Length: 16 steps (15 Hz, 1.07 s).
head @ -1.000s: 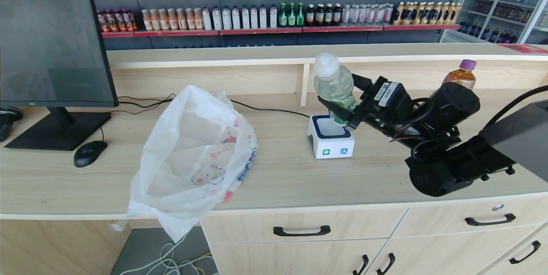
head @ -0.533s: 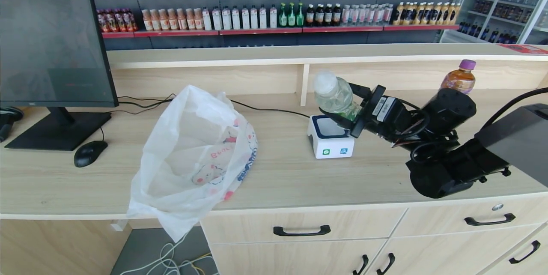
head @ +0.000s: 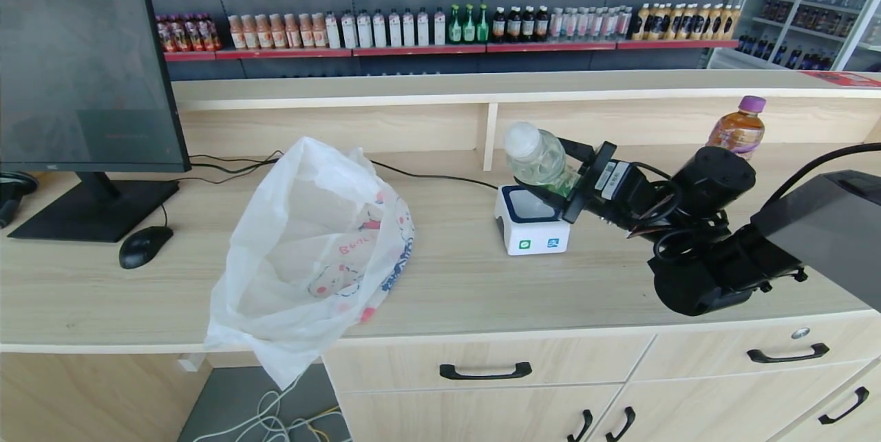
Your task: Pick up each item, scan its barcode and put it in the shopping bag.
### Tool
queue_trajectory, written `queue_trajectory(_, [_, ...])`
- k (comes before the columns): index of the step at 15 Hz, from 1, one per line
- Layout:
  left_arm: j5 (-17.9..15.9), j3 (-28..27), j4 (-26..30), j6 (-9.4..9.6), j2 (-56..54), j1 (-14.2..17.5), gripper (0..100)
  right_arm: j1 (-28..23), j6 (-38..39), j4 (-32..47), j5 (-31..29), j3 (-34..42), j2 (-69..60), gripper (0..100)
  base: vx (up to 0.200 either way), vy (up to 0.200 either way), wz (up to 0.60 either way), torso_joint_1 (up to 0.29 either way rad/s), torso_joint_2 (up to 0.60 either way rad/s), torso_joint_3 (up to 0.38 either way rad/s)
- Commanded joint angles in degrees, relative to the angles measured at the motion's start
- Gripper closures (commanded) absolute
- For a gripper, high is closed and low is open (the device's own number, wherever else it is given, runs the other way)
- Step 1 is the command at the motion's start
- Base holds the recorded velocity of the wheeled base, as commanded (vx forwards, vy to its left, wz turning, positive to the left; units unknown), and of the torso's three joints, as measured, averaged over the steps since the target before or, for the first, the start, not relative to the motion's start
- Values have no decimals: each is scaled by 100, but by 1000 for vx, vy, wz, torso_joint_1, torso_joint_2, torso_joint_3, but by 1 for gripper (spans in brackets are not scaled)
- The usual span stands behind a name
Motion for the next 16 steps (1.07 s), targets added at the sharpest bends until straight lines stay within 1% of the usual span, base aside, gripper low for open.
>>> queue_trajectory(1, [2,0,-2,-1,4,0,0,-54,-3,-1,-4,-25,20,100,0,0,0,0,0,0])
queue_trajectory(12, [2,0,7,-1,4,0,0,-2,68,-1,-74,-16,-112,100,0,0,0,0,0,0])
queue_trajectory(16, [2,0,-2,-1,4,0,0,121,252,-1,-382,-25,-306,100,0,0,0,0,0,0])
